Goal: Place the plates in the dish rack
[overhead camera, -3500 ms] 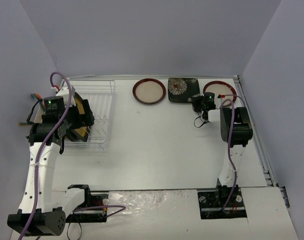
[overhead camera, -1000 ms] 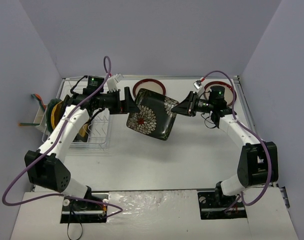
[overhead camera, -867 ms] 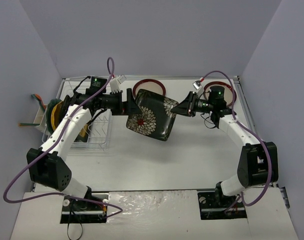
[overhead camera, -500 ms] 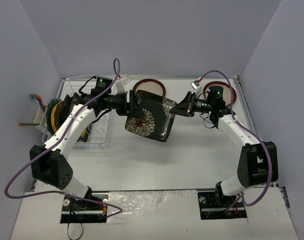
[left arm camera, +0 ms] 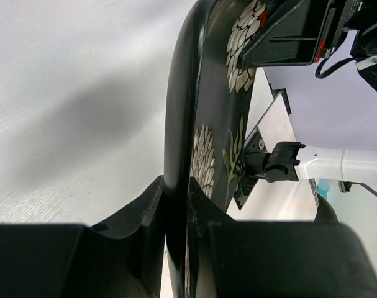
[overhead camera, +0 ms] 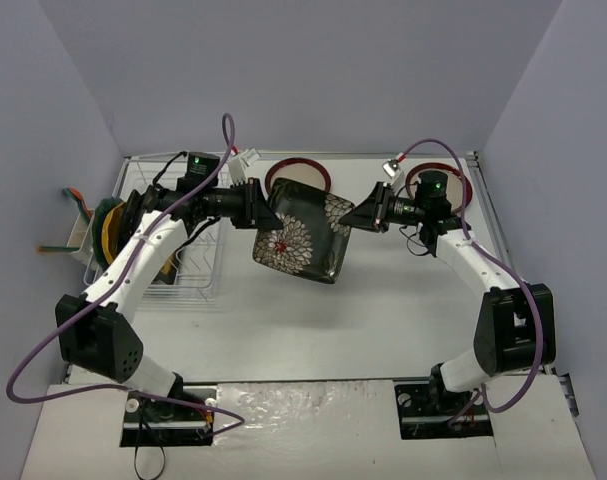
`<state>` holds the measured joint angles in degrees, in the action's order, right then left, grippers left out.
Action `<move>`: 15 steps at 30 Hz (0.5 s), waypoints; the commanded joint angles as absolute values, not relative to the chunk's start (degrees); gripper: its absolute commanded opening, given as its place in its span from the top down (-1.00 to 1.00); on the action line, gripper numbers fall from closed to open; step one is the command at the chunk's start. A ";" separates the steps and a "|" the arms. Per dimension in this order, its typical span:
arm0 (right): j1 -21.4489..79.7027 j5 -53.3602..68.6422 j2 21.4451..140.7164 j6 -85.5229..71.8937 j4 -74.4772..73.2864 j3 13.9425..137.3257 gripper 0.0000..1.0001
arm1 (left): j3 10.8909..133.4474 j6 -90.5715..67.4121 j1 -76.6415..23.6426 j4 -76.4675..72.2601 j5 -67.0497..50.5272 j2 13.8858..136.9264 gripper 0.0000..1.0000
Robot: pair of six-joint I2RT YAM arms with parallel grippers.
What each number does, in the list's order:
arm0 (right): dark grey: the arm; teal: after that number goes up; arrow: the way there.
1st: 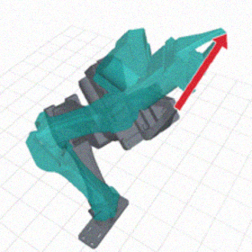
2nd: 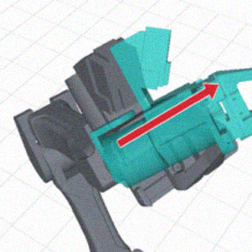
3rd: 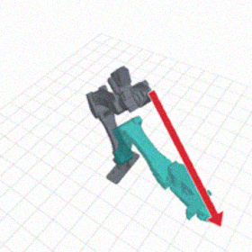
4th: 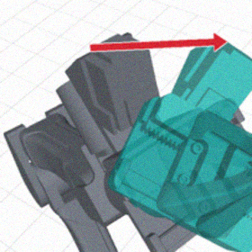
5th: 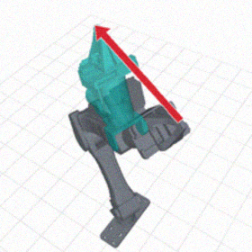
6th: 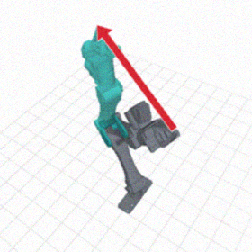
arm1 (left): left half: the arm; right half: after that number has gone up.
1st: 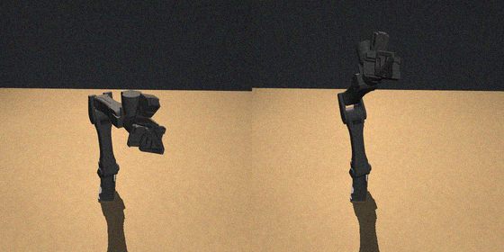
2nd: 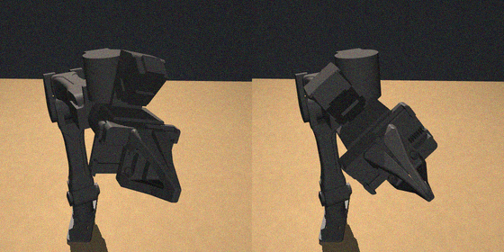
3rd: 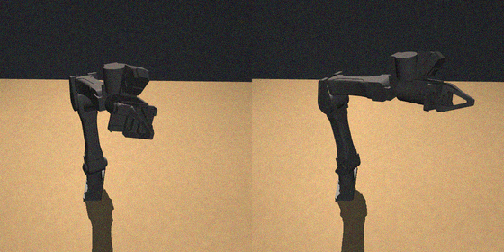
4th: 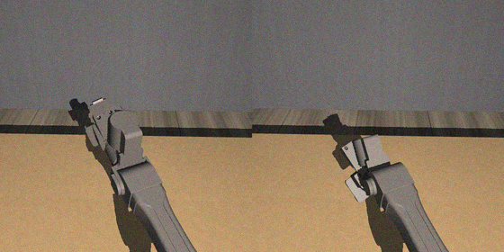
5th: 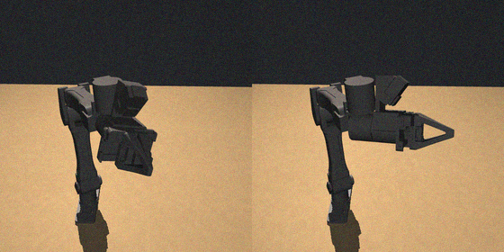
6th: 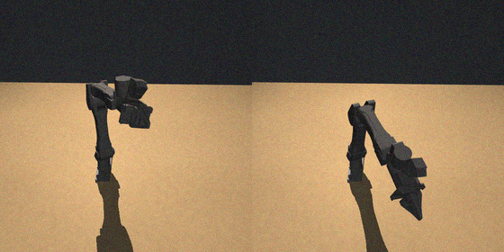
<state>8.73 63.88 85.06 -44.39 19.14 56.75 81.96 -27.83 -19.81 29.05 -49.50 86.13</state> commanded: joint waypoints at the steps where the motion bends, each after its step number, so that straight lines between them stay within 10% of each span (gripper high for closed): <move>1: 8.73 67.17 82.17 -42.98 21.53 59.47 0.58 | 83.92 -26.50 -19.58 26.54 -49.39 82.65 1.00; 9: 7.77 63.18 82.62 -38.48 16.07 60.23 -0.79 | 86.23 -23.28 -14.82 31.58 -45.97 79.60 1.00; 15: 6.26 59.66 81.59 -36.82 12.60 61.39 -1.00 | 94.19 -16.73 -9.00 43.58 -35.31 77.40 1.00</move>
<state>7.37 61.67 85.00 -39.28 13.04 57.82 82.94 -21.57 -12.40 39.65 -40.24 83.99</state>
